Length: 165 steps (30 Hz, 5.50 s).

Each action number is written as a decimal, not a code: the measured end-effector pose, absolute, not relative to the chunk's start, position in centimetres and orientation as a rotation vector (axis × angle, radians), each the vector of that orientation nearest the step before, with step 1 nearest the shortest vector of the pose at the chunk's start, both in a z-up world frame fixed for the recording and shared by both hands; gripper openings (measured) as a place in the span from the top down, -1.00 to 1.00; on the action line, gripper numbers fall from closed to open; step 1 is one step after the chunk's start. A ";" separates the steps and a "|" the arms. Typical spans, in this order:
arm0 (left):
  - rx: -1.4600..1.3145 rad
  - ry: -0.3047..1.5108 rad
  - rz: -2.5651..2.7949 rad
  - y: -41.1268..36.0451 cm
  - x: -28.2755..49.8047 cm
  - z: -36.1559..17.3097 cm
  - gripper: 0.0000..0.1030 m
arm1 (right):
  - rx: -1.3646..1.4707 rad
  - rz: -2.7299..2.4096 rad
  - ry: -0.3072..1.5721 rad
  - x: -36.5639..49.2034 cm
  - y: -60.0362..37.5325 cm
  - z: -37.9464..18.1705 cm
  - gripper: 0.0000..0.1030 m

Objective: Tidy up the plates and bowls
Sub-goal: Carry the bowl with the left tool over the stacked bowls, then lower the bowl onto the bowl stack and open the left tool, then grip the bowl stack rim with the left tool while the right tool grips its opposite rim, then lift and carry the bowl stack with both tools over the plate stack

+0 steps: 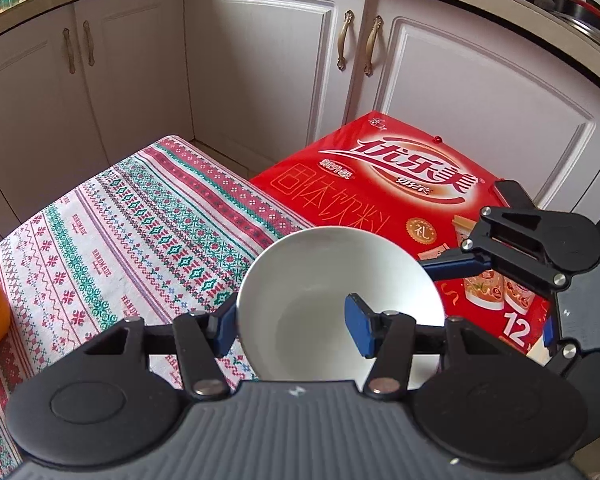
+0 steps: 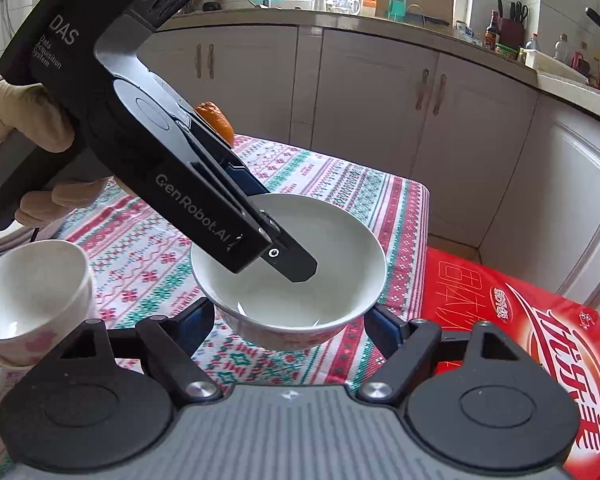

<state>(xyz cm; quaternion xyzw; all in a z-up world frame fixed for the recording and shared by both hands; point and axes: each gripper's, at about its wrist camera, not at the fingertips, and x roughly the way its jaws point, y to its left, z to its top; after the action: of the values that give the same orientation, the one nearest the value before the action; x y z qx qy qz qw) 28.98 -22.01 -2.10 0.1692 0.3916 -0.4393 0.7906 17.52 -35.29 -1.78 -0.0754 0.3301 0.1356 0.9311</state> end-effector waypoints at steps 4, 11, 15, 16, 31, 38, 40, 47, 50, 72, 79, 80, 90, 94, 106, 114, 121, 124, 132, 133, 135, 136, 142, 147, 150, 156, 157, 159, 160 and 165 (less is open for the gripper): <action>0.351 0.830 -0.934 -20.5 27.4 -1.0 -0.04 | -0.162 0.296 0.666 16.0 -34.3 -0.5 -0.66; 0.325 0.801 -0.898 -17.6 24.8 0.8 -0.05 | -0.194 0.333 0.641 13.3 -31.9 1.6 -0.66; 0.319 0.796 -0.869 -15.8 23.5 1.2 -0.05 | -0.213 0.362 0.633 12.1 -30.4 2.3 -0.66; 0.316 0.796 -0.861 -15.3 23.2 1.4 -0.05 | -0.219 0.369 0.630 11.8 -30.0 2.4 -0.66; 0.287 0.781 -0.759 -9.3 20.0 2.5 -0.06 | -0.245 0.491 0.616 10.3 -24.8 3.3 -0.66; 0.263 0.802 -0.751 -8.1 19.1 1.3 -0.06 | -0.236 0.519 0.646 10.0 -23.9 2.3 -0.66; 0.255 0.814 -0.750 -7.8 19.1 0.8 -0.06 | -0.235 0.526 0.656 9.9 -23.8 2.1 -0.66; 0.233 0.836 -0.748 -7.4 19.1 -0.3 -0.06 | -0.224 0.538 0.681 10.0 -23.6 1.3 -0.66; 0.223 0.841 -0.748 -7.3 19.2 -0.6 -0.06 | -0.222 0.542 0.686 10.1 -23.5 1.1 -0.66; 0.193 0.786 -0.766 -6.2 18.3 -0.8 -0.65 | -0.217 0.581 0.688 10.0 -23.1 0.6 -1.00; 0.199 0.637 -0.746 -4.2 15.8 1.0 -0.96 | -0.262 0.570 0.682 9.1 -23.2 0.8 -1.00; 0.211 0.612 -0.747 -3.8 15.4 1.1 -0.96 | -0.272 0.570 0.682 9.0 -23.2 0.9 -1.00; 0.322 0.677 -0.791 -2.0 13.2 -1.4 -0.99 | -0.350 0.579 0.727 8.4 -23.8 -0.6 -1.00; 0.377 0.691 -0.818 -2.7 12.8 -3.2 -0.99 | -0.372 0.583 0.751 8.9 -24.1 -1.4 -1.00; 0.446 0.727 -0.907 -4.1 14.4 -6.6 -0.98 | -0.425 0.656 0.781 11.3 -24.0 -3.0 -1.00; 0.506 0.748 -0.977 -4.9 16.1 -6.9 -0.94 | -0.501 0.752 0.781 13.3 -23.4 -3.4 -1.00; 0.565 0.765 -1.066 -5.3 17.2 -6.8 -0.83 | -0.545 0.861 0.796 14.7 -23.1 -3.3 -0.99; 0.573 0.777 -1.091 -5.4 17.5 -6.9 -0.83 | -0.561 0.875 0.807 15.3 -22.9 -3.5 -0.99; 0.580 0.803 -1.151 -5.4 18.3 -7.0 -0.67 | -0.551 0.923 0.831 15.9 -22.7 -3.7 -0.96; 0.581 0.805 -1.159 -5.3 18.4 -7.0 -0.67 | -0.549 0.928 0.831 16.0 -22.7 -3.7 -0.94; 0.585 0.806 -1.167 -5.3 18.6 -7.0 -0.65 | -0.537 0.936 0.838 16.0 -22.7 -3.7 -0.90; 0.585 0.805 -1.173 -5.2 18.6 -6.9 -0.65 | -0.535 0.940 0.841 16.1 -22.7 -3.7 -0.89; 0.574 0.817 -1.184 -5.3 19.2 -6.9 -0.64 | -0.536 0.950 0.846 16.1 -22.4 -3.8 -0.84; 0.582 0.819 -1.200 -5.4 19.5 -6.9 -0.63 | -0.531 0.953 0.854 16.1 -22.4 -3.8 -0.82; 0.592 0.814 -1.205 -5.5 19.6 -6.8 -0.64 | -0.534 0.951 0.855 16.2 -22.4 -3.8 -0.81; 0.620 0.795 -1.218 -5.7 19.0 -6.6 -0.53 | -0.527 0.948 0.863 16.3 -22.4 -3.8 -0.80; 0.618 0.797 -1.218 -5.7 19.1 -6.6 -0.53 | -0.528 0.946 0.864 16.3 -22.3 -3.8 -0.80; 0.621 0.792 -1.219 -5.7 19.0 -6.6 -0.52 | -0.528 0.942 0.868 16.3 -22.3 -3.7 -0.80; 0.621 0.790 -1.217 -5.7 18.9 -6.6 -0.52 | -0.526 0.940 0.869 16.3 -22.3 -3.7 -0.80; 0.624 0.786 -1.214 -5.7 18.7 -6.6 -0.51 | -0.526 0.933 0.878 16.3 -22.1 -3.5 -0.80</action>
<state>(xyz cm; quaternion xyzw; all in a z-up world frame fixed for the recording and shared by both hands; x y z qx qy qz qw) 18.70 -5.71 -6.58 0.2808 0.3537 -0.5461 0.7056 16.27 -22.10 -3.54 -0.2425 0.4048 0.4303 0.7696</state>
